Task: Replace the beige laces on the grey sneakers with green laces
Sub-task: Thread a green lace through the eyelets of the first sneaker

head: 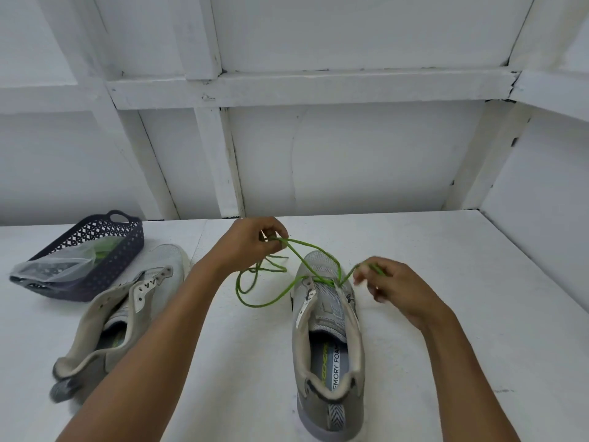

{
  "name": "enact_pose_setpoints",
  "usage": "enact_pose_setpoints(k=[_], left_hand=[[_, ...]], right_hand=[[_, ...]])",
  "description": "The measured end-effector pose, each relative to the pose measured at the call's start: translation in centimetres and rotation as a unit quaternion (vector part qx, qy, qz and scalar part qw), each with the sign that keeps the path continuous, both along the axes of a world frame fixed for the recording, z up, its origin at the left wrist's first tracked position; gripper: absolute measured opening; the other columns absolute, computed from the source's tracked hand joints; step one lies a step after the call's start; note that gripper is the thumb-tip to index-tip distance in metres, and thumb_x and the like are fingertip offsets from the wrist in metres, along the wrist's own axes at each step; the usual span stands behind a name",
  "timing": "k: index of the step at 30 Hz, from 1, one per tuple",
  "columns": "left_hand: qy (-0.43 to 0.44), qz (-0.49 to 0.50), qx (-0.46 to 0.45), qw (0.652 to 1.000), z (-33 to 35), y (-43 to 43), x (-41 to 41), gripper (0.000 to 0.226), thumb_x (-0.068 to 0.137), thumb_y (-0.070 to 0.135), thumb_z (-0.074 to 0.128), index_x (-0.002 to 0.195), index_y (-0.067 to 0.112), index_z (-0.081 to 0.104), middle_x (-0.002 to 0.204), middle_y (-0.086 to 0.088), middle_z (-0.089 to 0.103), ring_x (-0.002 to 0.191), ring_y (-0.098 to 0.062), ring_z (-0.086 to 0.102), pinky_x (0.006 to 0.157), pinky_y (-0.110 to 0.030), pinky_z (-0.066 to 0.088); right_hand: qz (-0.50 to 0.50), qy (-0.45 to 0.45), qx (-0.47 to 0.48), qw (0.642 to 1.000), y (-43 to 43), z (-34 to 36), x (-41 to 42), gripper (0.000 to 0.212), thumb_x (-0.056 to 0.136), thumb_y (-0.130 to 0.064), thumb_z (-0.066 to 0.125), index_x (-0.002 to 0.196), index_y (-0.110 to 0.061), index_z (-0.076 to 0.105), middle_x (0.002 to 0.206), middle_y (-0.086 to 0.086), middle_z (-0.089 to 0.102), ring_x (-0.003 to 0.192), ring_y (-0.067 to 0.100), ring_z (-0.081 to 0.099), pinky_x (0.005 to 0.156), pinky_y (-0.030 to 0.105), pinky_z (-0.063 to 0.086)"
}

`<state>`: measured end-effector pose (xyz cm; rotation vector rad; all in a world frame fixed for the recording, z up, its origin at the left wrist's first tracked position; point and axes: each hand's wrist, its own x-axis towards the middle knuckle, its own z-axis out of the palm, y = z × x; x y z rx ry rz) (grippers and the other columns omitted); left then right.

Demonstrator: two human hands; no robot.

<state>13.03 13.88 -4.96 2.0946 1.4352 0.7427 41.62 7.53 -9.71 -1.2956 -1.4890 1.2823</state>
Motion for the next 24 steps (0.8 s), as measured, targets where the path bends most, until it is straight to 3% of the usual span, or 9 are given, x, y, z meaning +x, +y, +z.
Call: enact_pose_setpoints(k=[3,4,6,9,13,16,19,22,24], left_hand=[[-0.006,0.004,0.002,1.000,0.0,-0.3,0.0,0.012,0.088,0.021,0.074,0.094,0.032,0.071,0.090,0.011,0.065,0.073,-0.014,0.061,0.065,-0.025,0.050],[-0.005,0.005,0.004,1.000,-0.1,-0.4,0.0,0.012,0.087,0.022,0.074,0.094,0.031,0.071,0.090,0.011,0.066,0.073,-0.014,0.061,0.064,-0.024,0.048],[-0.010,0.005,0.007,1.000,-0.3,-0.6,-0.1,0.010,0.087,0.024,0.075,0.093,0.031,0.072,0.091,0.011,0.067,0.069,-0.009,0.058,0.063,-0.021,0.046],[-0.006,0.012,0.009,1.000,-0.6,-0.9,-0.4,0.006,0.087,0.026,0.074,0.092,0.030,0.073,0.092,0.012,0.068,0.059,-0.001,0.052,0.059,-0.017,0.042],[-0.001,0.027,0.028,0.999,-0.4,-1.1,-0.7,0.006,0.089,0.022,0.073,0.091,0.027,0.073,0.088,0.013,0.068,0.055,0.001,0.049,0.054,-0.011,0.038],[-0.026,0.062,0.063,0.996,-0.4,-1.0,-0.9,0.004,0.090,0.025,0.071,0.088,0.024,0.074,0.075,0.015,0.064,0.054,0.003,0.049,0.051,-0.008,0.036],[-0.101,0.107,0.060,0.987,-0.2,-0.8,-0.8,0.020,0.091,0.040,0.068,0.080,0.023,0.071,0.069,0.009,0.064,0.053,0.000,0.047,0.055,-0.012,0.039],[-0.272,0.100,-0.031,0.957,0.1,-0.9,-0.8,0.032,0.091,0.043,0.065,0.074,0.017,0.071,0.065,-0.005,0.063,0.060,-0.014,0.053,0.067,-0.031,0.049],[-0.283,0.088,-0.071,0.952,-0.1,-0.9,-0.9,0.038,0.090,0.047,0.063,0.076,0.013,0.073,0.064,-0.008,0.061,0.064,-0.019,0.056,0.071,-0.035,0.051]], right_hand=[[-0.031,0.263,-0.026,0.964,0.3,-0.1,-0.5,0.030,0.096,-0.030,0.044,0.080,-0.008,0.057,0.107,0.014,0.072,0.101,0.025,0.068,0.084,0.037,0.056],[-0.034,0.341,-0.038,0.939,0.3,-0.2,-0.6,0.032,0.100,-0.028,0.039,0.079,-0.008,0.052,0.097,0.017,0.073,0.097,0.028,0.070,0.088,0.042,0.057],[-0.062,0.410,-0.070,0.907,0.3,-0.4,-0.7,0.034,0.104,-0.026,0.034,0.076,-0.010,0.045,0.061,0.008,0.059,0.063,0.023,0.066,0.076,0.040,0.061],[-0.106,0.317,-0.103,0.937,0.2,-1.0,-0.8,0.029,0.101,-0.030,0.045,0.076,-0.015,0.041,0.051,-0.005,0.029,0.042,0.008,0.027,0.042,0.021,0.034],[-0.038,0.044,-0.063,0.996,-0.2,-1.3,-0.3,0.015,0.095,-0.020,0.063,0.084,-0.013,0.057,0.062,-0.003,0.039,0.049,0.009,0.026,0.047,0.023,0.023],[0.047,-0.088,-0.045,0.994,-0.6,-0.9,-0.6,0.006,0.090,-0.009,0.067,0.085,-0.009,0.068,0.070,0.001,0.053,0.052,0.010,0.035,0.048,0.021,0.028],[-0.001,-0.056,-0.021,0.998,-0.3,-0.7,-0.8,0.009,0.092,-0.008,0.064,0.085,-0.002,0.063,0.079,0.010,0.065,0.061,0.014,0.052,0.057,0.023,0.040],[-0.058,0.099,-0.056,0.992,0.3,-1.5,-1.2,0.016,0.099,-0.008,0.053,0.083,-0.007,0.056,0.098,0.019,0.072,0.085,0.024,0.067,0.080,0.033,0.052],[-0.081,0.190,-0.089,0.974,0.4,-1.7,-1.5,0.020,0.100,-0.005,0.046,0.081,-0.009,0.050,0.098,0.021,0.073,0.086,0.029,0.069,0.080,0.034,0.055]])
